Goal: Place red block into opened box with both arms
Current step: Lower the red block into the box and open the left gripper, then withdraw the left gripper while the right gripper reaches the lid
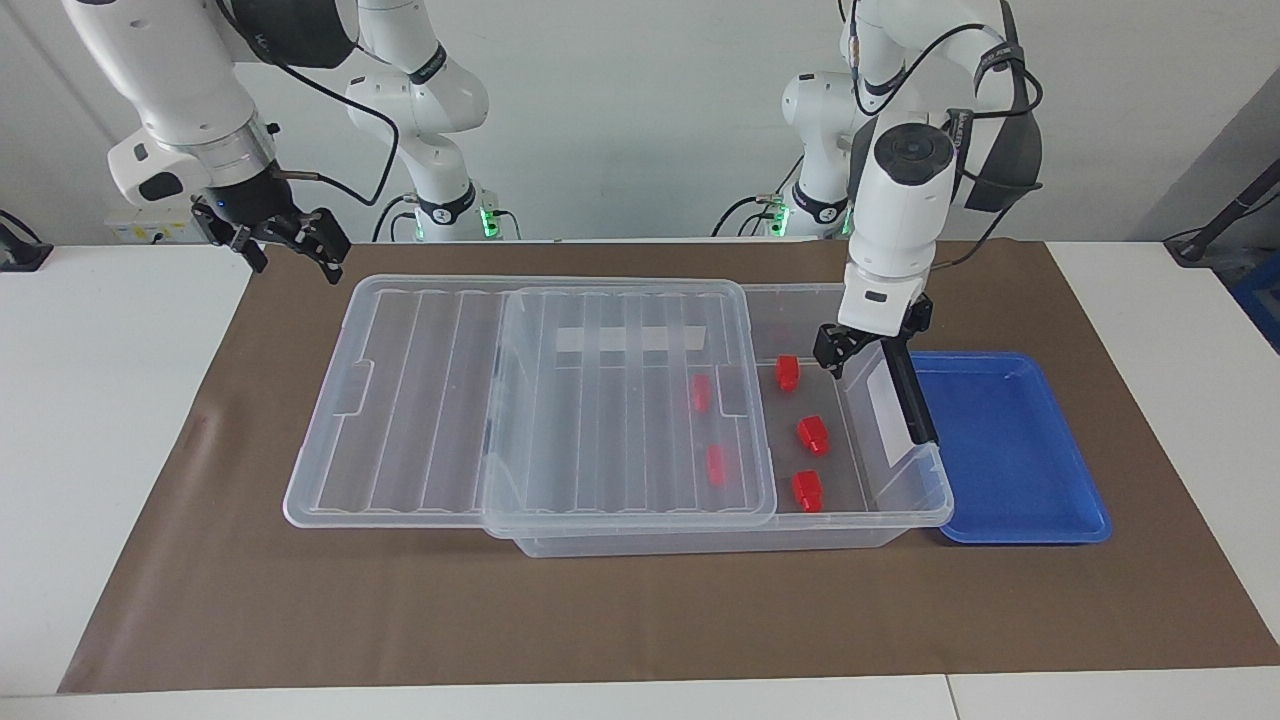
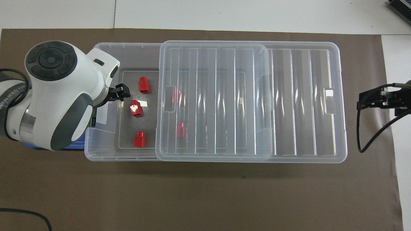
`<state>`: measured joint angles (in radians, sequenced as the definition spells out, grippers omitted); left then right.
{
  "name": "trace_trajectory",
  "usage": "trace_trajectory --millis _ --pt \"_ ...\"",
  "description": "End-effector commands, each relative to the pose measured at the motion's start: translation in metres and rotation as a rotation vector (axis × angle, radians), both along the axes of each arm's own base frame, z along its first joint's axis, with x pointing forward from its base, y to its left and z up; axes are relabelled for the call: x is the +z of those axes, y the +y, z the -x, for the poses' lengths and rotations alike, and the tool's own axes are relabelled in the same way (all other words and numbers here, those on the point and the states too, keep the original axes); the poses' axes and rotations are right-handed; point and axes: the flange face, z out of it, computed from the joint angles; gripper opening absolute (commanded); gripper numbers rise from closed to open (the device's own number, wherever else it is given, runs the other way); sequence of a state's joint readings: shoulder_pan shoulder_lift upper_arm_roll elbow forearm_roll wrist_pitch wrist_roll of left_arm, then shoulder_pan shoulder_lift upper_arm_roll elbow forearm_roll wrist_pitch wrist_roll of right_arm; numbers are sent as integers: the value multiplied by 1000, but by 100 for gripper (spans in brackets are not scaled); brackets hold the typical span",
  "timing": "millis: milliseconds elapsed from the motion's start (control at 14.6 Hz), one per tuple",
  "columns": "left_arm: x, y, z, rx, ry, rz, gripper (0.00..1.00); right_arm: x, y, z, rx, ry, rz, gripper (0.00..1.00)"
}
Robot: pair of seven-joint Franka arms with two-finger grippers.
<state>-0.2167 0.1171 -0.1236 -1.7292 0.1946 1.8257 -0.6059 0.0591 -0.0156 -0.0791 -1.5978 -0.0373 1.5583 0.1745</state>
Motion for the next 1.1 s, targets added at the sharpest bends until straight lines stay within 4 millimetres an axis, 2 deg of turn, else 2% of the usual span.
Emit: trace_trajectory --millis 0,137,274,343,411,617,754,1028 --pt "40 24 2 -30 32 10 100 -7 -11 -1 23 -40 -28 88" --pt "73 62 15 -67 37 41 100 -10 -14 -3 58 -63 -27 69" --pt "99 103 26 -98 46 56 100 -19 -18 -4 76 -65 -26 35" --pt "107 120 31 -114 47 57 100 -25 -19 -4 103 -66 -26 10" --pt "111 137 33 -128 54 56 100 -30 -27 -5 133 -70 -27 0" --pt "113 160 33 -138 48 86 100 -57 -44 -12 168 -95 -39 0" --pt "114 160 31 -142 30 87 100 -81 -46 -25 264 -125 -36 0" --pt "111 160 31 -146 11 86 100 -120 -49 -49 339 -149 -44 0"
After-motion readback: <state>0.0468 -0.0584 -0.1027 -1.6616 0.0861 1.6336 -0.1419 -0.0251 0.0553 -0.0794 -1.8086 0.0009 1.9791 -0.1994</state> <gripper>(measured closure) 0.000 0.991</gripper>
